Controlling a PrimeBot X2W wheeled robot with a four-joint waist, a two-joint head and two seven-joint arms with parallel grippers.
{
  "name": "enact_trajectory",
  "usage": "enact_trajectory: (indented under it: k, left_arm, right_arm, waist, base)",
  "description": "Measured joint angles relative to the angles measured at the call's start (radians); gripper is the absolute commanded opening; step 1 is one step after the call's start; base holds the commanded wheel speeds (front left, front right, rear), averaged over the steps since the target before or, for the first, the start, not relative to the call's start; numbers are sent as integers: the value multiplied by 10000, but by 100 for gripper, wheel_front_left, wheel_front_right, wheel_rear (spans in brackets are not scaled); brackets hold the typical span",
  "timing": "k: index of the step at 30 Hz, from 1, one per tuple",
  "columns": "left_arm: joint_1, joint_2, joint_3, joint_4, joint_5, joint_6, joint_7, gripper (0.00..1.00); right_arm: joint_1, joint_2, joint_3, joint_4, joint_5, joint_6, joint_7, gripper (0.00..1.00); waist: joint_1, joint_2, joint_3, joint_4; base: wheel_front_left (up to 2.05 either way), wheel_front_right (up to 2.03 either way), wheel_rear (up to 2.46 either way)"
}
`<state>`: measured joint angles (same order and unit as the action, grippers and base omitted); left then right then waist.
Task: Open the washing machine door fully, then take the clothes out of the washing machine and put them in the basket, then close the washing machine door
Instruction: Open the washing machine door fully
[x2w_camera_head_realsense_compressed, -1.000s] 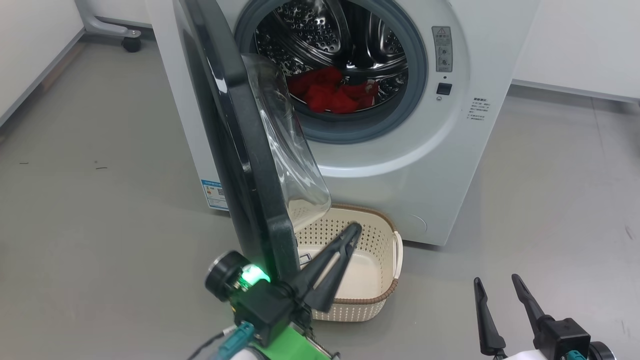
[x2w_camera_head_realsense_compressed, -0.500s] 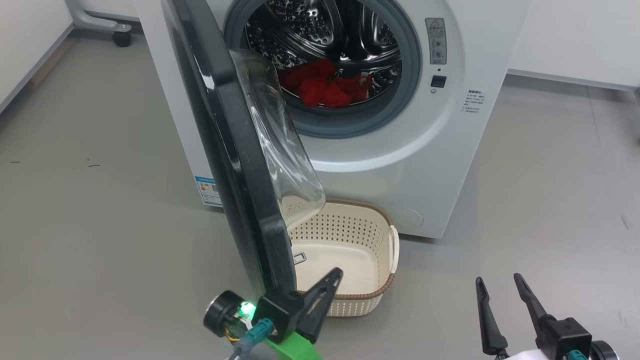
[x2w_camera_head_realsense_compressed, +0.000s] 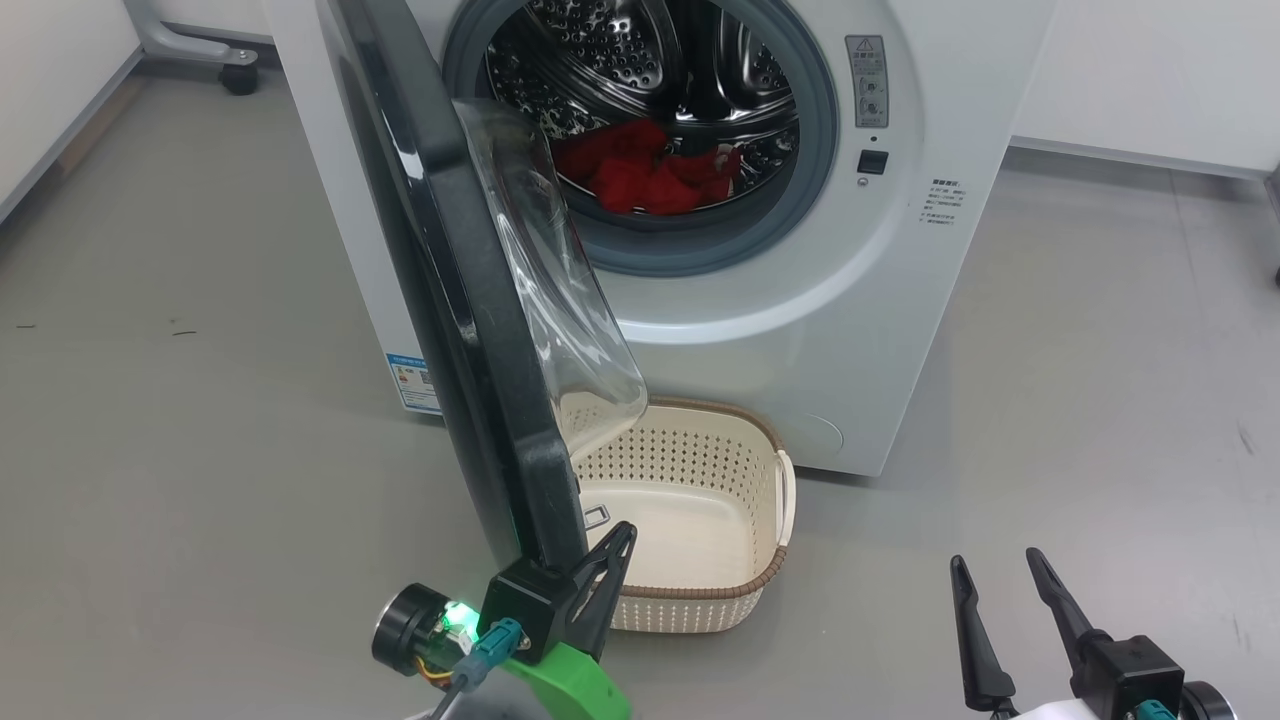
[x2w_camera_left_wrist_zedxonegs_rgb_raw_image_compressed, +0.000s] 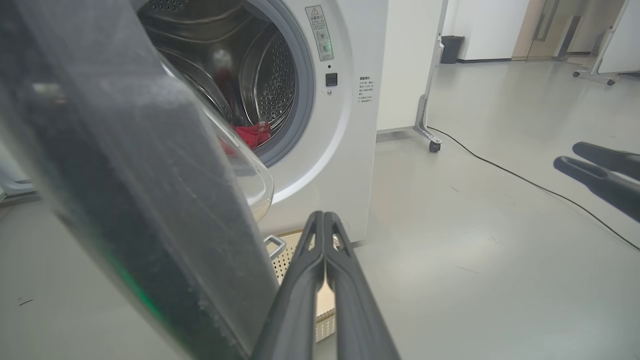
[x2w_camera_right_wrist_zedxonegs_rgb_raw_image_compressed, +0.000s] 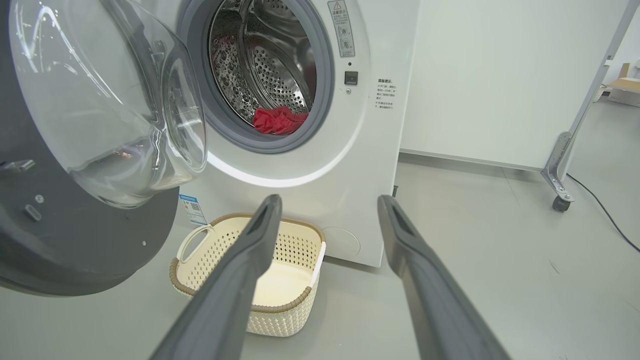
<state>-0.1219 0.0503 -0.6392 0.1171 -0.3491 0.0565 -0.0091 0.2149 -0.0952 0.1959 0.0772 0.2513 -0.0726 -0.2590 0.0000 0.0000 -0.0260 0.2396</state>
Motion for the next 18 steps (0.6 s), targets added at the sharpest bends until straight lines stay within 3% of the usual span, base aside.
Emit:
enact_trajectory:
  k: [18]
  left_arm:
    - [-20,-8,305,299,-42,280,-8,0]
  right_arm:
    - [0,73,-215,23,-61,94,0,100]
  waist:
    - [0,0,1,99]
  base:
    - [0,0,0]
